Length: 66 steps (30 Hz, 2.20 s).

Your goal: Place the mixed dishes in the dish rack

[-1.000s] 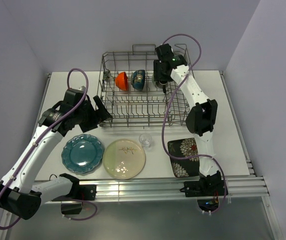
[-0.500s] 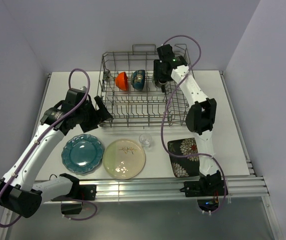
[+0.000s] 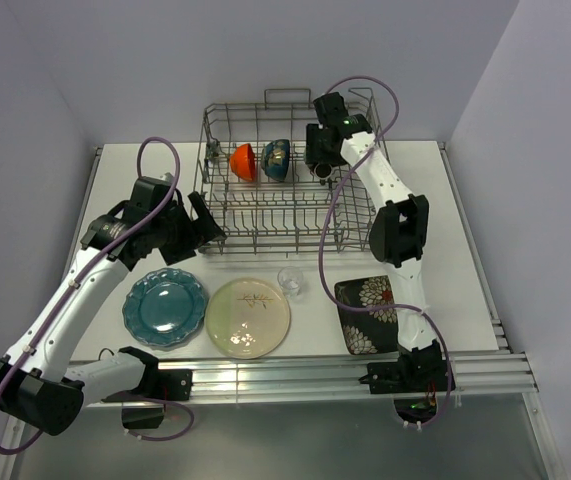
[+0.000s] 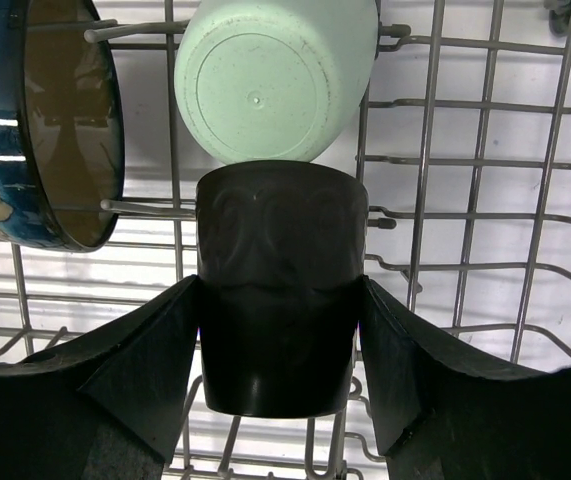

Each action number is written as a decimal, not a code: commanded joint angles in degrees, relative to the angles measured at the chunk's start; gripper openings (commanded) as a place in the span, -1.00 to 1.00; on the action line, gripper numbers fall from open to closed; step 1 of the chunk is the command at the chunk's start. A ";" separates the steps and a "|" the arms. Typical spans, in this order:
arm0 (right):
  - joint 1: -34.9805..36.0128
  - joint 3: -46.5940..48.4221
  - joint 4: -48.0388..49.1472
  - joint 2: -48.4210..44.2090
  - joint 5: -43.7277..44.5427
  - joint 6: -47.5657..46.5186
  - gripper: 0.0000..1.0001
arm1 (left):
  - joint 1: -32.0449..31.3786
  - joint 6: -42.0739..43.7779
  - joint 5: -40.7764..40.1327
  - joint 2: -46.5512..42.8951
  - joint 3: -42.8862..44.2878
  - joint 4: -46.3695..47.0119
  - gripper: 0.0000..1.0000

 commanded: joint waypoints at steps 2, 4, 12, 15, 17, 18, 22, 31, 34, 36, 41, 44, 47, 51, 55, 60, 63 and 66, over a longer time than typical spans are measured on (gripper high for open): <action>-1.12 1.65 6.90 0.25 0.82 1.22 -1.00 | 0.09 0.50 -0.34 0.27 0.95 1.01 0.85; -1.47 1.74 7.35 0.25 0.29 1.84 -1.00 | 0.08 0.24 -0.25 0.35 0.86 1.27 0.85; -3.32 1.65 9.36 1.13 -2.26 5.54 -1.00 | 0.08 -0.46 -0.16 0.44 0.42 1.36 0.85; -3.58 2.79 9.72 1.74 -2.17 6.59 -1.00 | 0.08 -0.82 -0.16 0.18 -0.10 1.45 0.85; -3.76 1.57 10.86 0.70 -2.17 7.03 -1.00 | 0.08 -0.91 0.01 0.09 -0.46 1.45 0.85; -3.76 0.69 11.56 0.17 -2.26 7.03 -1.00 | 0.17 -0.99 -0.07 0.00 -0.46 1.53 0.85; -4.19 -0.46 12.36 -0.45 -2.52 7.82 -1.00 | 0.08 -1.08 0.02 0.35 -0.72 1.80 0.85; -6.04 0.78 15.43 -0.89 -4.02 11.07 -1.00 | 0.17 -1.34 0.02 0.27 -0.81 1.80 0.85; -6.48 0.68 16.31 -1.24 -4.46 11.86 -1.00 | 0.08 -1.43 -0.25 0.27 -0.98 1.71 0.86; -6.92 1.12 16.23 -1.07 -4.81 12.30 -1.00 | 0.17 -1.43 -0.16 0.27 -1.07 1.80 0.86; -7.18 1.03 16.31 -1.24 -6.30 12.65 -1.00 | 0.17 -1.52 -0.07 0.62 -0.99 2.15 0.86; -7.27 1.39 15.52 -0.63 -6.30 12.39 -1.00 | 0.08 -1.78 0.37 0.79 -1.34 2.68 0.86; -7.27 1.39 14.47 0.25 -7.79 12.04 -1.00 | 0.08 -2.05 0.72 0.79 -1.60 3.03 0.86; -7.01 2.70 12.97 2.09 -8.15 10.90 -1.00 | 0.08 -2.31 0.89 0.79 -2.12 3.12 0.86; -5.43 3.32 11.40 3.76 -7.53 8.53 -1.00 | 0.17 -2.66 1.25 0.71 -2.92 3.56 0.86; -4.20 1.67 9.36 5.18 -7.18 7.12 -0.77 | 0.08 -2.58 1.78 0.97 -3.36 3.82 0.86; -4.02 0.77 9.54 4.47 -6.75 6.51 -0.12 | 0.09 -1.79 1.42 0.45 -3.88 1.98 0.83; -3.76 0.08 9.89 2.64 -5.26 5.10 0.42 | 0.00 -1.00 1.77 -1.39 -5.46 0.92 0.81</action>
